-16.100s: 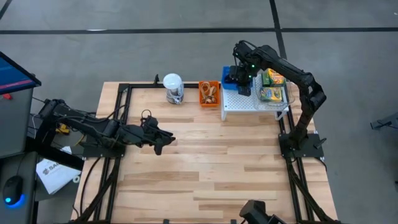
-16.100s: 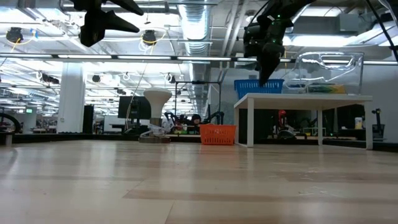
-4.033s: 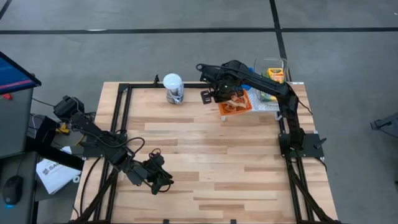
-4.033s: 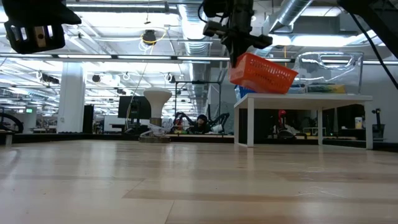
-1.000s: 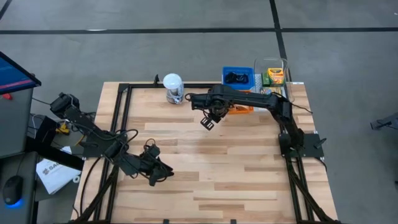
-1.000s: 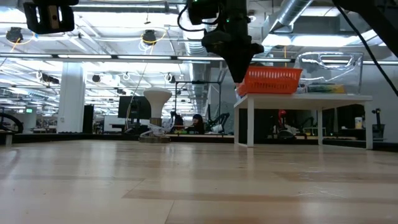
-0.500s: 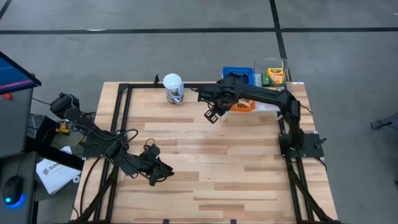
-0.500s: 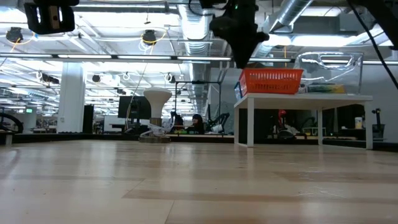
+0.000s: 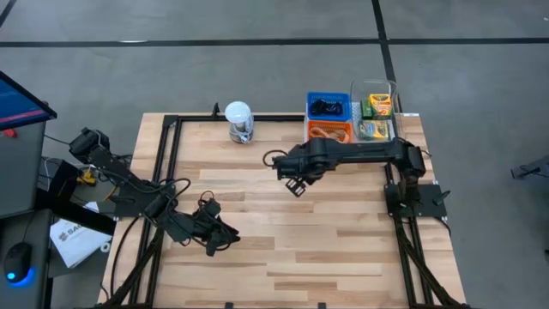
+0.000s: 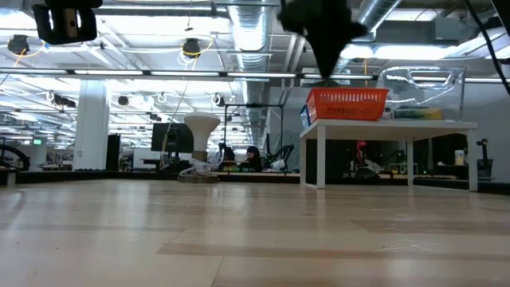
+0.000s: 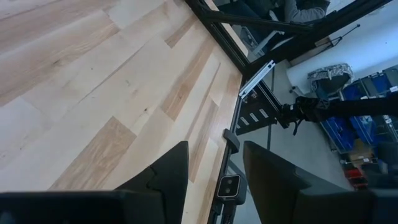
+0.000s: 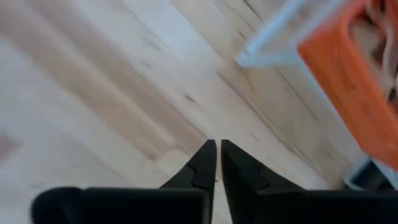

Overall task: Pick & Place Office Desk Supplies
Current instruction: Put the orange basket on the shelf, then return to Home Position

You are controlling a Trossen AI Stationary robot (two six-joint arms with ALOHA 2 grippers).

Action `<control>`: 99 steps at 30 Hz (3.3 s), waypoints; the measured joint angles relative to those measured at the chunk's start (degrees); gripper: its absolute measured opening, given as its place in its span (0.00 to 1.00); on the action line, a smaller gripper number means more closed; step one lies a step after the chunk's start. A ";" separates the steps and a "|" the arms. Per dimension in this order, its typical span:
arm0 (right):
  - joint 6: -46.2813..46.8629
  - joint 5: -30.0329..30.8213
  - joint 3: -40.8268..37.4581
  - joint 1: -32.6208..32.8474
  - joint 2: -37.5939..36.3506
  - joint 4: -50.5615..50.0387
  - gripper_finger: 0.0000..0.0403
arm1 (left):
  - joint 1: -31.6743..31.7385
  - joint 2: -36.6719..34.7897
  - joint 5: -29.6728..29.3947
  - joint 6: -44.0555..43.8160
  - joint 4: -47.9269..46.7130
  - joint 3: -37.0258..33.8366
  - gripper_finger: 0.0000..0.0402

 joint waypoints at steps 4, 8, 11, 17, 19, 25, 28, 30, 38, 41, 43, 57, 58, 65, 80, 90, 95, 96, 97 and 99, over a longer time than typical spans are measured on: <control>3.37 0.23 -8.41 -0.12 -1.85 -0.03 0.01 | -0.01 0.00 0.00 -0.02 0.30 0.01 0.36; 7.06 1.28 -16.00 0.04 -5.17 -0.03 0.01 | -0.04 0.00 0.21 -0.02 0.97 -0.01 0.36; 9.75 1.90 -20.79 -0.24 -8.81 -0.11 0.01 | -0.04 0.00 0.59 -0.04 1.03 -0.01 0.36; 13.47 3.98 -25.73 -1.47 -14.32 -0.12 0.00 | 0.26 0.00 0.61 -0.04 0.92 0.00 0.36; 13.99 5.08 -25.88 -1.98 -14.94 -0.09 0.00 | 0.72 0.00 1.11 -0.03 0.90 -0.01 0.36; 13.41 7.36 -25.90 -4.14 -15.18 -0.04 0.00 | 2.60 0.00 3.63 -0.07 0.92 0.01 0.36; 12.74 8.55 -25.90 -5.09 -15.18 -0.07 0.00 | 2.75 0.00 3.63 -0.07 1.21 0.00 0.36; 12.29 8.93 -25.90 -5.88 -15.18 -0.04 0.00 | 2.75 0.00 3.65 -0.07 1.25 0.00 0.36; 11.64 11.10 -25.92 -8.03 -15.18 -0.02 0.00 | 2.75 0.00 3.65 -0.07 1.25 0.00 0.36; 11.67 11.76 -25.91 -8.20 -15.18 0.09 0.00 | 2.75 0.02 3.65 -0.07 1.25 -0.01 0.36; 11.67 11.86 -25.91 -8.50 -15.18 0.50 0.00 | 2.75 0.02 3.65 -0.07 1.25 0.01 0.36; 13.30 12.12 -25.92 -8.41 -15.18 0.47 0.00 | 2.73 0.02 3.65 -0.14 1.27 -0.01 0.36; 13.88 11.54 -25.92 -7.70 -15.18 0.45 0.00 | 2.73 0.02 3.65 -0.13 1.27 -0.01 0.36; 20.58 9.98 -25.97 2.01 -15.48 1.42 0.01 | 2.73 0.02 3.67 1.46 1.27 0.01 0.36; 29.29 30.85 -25.88 33.74 -26.41 26.49 0.05 | 27.97 -12.88 22.33 44.05 13.76 -13.89 0.14; 44.42 39.73 -25.90 39.06 -26.39 26.11 0.03 | 39.78 -30.73 37.15 49.47 17.05 -27.69 0.01; 47.31 43.19 -25.90 40.28 -26.39 26.16 0.03 | 36.46 -44.30 31.56 49.79 15.57 -34.67 0.01; 47.72 43.23 -25.90 40.46 -26.39 26.15 0.03 | 36.17 -46.72 31.41 49.80 14.24 -35.34 0.01; 48.04 43.23 -25.90 40.55 -26.39 26.16 0.03 | 36.00 -48.99 31.41 49.97 11.86 -35.77 0.01; 48.12 43.25 -25.90 40.55 -26.39 26.65 0.03 | 35.75 -52.91 31.13 51.04 6.58 -35.86 0.00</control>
